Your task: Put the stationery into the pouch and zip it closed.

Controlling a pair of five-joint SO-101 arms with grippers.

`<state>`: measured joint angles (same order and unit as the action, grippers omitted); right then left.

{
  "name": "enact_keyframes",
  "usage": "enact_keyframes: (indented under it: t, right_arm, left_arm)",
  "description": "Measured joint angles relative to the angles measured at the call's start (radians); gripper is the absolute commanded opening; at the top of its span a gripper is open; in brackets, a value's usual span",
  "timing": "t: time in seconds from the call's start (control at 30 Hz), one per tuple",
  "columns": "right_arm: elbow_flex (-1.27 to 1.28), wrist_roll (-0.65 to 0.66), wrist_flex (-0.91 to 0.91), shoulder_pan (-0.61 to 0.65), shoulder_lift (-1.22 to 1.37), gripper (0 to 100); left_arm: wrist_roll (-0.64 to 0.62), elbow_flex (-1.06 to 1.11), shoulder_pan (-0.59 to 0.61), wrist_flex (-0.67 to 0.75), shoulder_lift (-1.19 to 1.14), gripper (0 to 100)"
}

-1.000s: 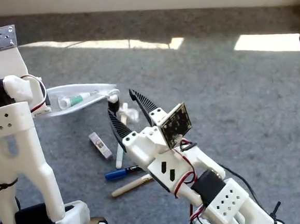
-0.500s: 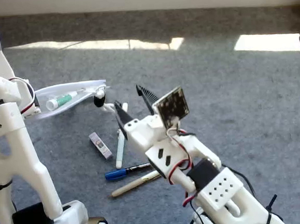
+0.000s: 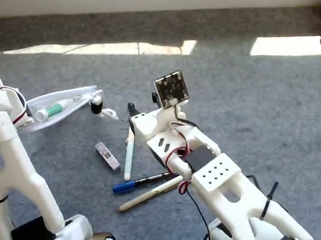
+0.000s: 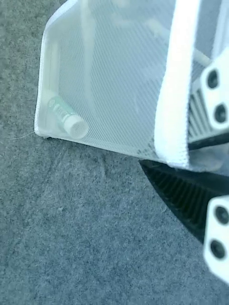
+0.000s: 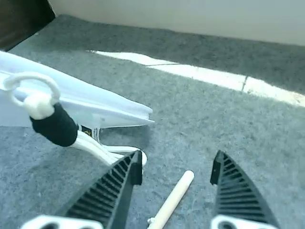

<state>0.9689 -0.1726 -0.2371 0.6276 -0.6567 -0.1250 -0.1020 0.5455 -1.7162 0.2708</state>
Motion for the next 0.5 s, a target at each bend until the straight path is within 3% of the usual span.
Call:
enact_keyframes:
  t: [0.33,0.5]
  right_arm:
    - [-0.264,-0.101,-0.305,0.000,0.227,22.7]
    - [-0.350,-0.107,-0.364,0.000,0.342,22.7]
  left_arm:
    - [0.000,0.035,0.009,0.015,0.003,1]
    - [0.000,0.041,0.055,0.037,0.003,1]
